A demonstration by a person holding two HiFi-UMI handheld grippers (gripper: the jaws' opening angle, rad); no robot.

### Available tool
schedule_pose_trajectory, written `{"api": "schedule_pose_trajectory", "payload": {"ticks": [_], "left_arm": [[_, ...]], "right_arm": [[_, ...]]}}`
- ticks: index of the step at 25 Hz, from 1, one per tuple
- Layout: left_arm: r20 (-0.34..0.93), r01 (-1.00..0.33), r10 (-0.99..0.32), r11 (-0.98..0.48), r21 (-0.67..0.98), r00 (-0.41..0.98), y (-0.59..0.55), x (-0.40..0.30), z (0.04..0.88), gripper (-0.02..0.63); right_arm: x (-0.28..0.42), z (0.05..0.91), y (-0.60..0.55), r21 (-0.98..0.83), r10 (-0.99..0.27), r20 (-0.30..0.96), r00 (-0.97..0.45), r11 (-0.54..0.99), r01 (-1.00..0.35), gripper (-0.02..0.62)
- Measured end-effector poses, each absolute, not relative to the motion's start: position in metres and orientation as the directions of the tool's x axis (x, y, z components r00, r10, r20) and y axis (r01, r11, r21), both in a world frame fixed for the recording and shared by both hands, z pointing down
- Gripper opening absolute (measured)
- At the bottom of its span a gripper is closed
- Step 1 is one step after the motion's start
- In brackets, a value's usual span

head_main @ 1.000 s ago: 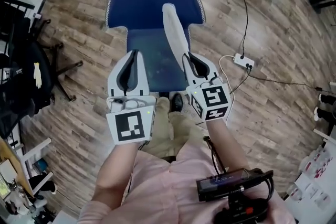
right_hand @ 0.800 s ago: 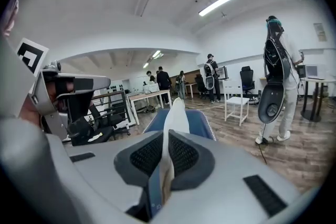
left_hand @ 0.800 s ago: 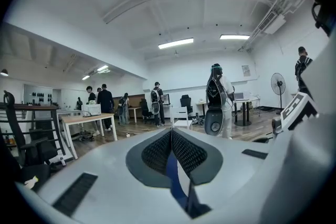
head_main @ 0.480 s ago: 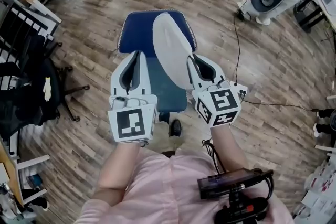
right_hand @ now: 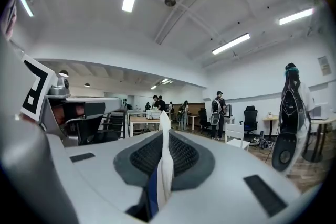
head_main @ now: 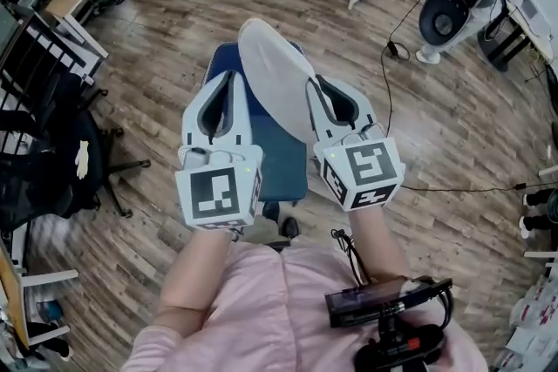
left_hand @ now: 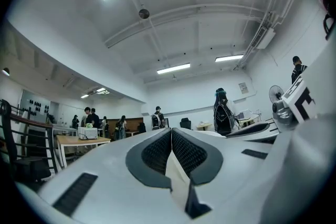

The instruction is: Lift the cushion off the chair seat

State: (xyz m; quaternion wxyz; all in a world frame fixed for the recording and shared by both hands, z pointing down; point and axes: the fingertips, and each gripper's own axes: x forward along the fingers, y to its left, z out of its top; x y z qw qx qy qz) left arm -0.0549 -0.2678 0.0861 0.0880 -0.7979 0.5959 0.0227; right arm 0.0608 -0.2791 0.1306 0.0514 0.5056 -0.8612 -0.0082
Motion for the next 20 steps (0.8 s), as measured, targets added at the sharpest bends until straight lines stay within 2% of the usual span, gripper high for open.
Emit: {"api": "schedule_pose_trajectory", "payload": {"ticks": [20], "left_arm": [[-0.158, -0.954, -0.942, -0.279, -0.112, 0.295, -0.265, -0.052, 0.075, 0.014]], "right_arm": [[0.055, 0.116, -0.274, 0.104, -0.873, 0.042, -0.485, 0.487, -0.867, 0.028]]}}
